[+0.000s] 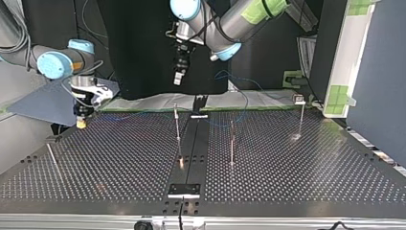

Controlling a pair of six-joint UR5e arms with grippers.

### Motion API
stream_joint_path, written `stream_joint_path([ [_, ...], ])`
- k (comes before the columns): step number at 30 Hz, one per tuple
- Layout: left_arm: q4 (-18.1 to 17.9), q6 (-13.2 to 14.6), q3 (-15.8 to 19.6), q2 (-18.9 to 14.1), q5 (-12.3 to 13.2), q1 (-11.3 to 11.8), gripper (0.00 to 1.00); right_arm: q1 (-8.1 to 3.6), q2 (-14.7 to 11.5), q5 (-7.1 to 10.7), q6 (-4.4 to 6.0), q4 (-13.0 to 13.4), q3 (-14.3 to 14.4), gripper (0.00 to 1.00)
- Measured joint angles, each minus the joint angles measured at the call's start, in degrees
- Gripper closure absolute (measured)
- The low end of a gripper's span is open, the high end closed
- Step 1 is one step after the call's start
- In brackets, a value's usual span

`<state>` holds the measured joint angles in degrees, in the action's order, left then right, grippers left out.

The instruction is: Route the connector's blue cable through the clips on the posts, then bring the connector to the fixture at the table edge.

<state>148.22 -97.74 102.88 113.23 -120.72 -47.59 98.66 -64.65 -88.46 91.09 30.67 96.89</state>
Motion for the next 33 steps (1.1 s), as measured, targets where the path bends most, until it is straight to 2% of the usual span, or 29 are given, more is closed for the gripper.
stream_joint_path([
  [8,-4.2,-2.8,4.3,-4.3,-3.7,0.3,0.0,-1.92,-2.3,-0.32,-0.38,-3.2,-0.6,1.0],
  [13,-5.4,-4.3,6.8,-6.9,-6.0,0.2,0.0,-3.39,-2.8,-1.81,-1.53,-5.4,-0.6,1.0],
  [18,-7.2,-4.8,9.5,-9.5,-8.6,-0.2,0.0,-4.72,-2.9,-2.82,-1.88,-6.3,-0.6,1.0],
  [24,-8.0,-4.8,12.6,-12.6,-11.1,-0.5,0.0,-7.06,-2.9,-1.07,-2.04,-4.4,-0.7,1.0],
  [25,-8.1,-4.7,13.1,-13.1,-11.3,-0.5,0.0,-7.16,-2.9,-0.95,-2.06,-4.2,-0.7,1.0],
  [28,-8.5,-4.3,14.6,-14.3,-12.1,-0.7,0.0,-8.19,-2.9,0.56,-2.32,-2.8,-1.1,1.0],
  [33,-10.4,-3.9,17.1,-14.9,-14.2,-1.4,0.0,-9.36,-2.9,2.85,-2.43,-2.0,-1.9,1.0],
])
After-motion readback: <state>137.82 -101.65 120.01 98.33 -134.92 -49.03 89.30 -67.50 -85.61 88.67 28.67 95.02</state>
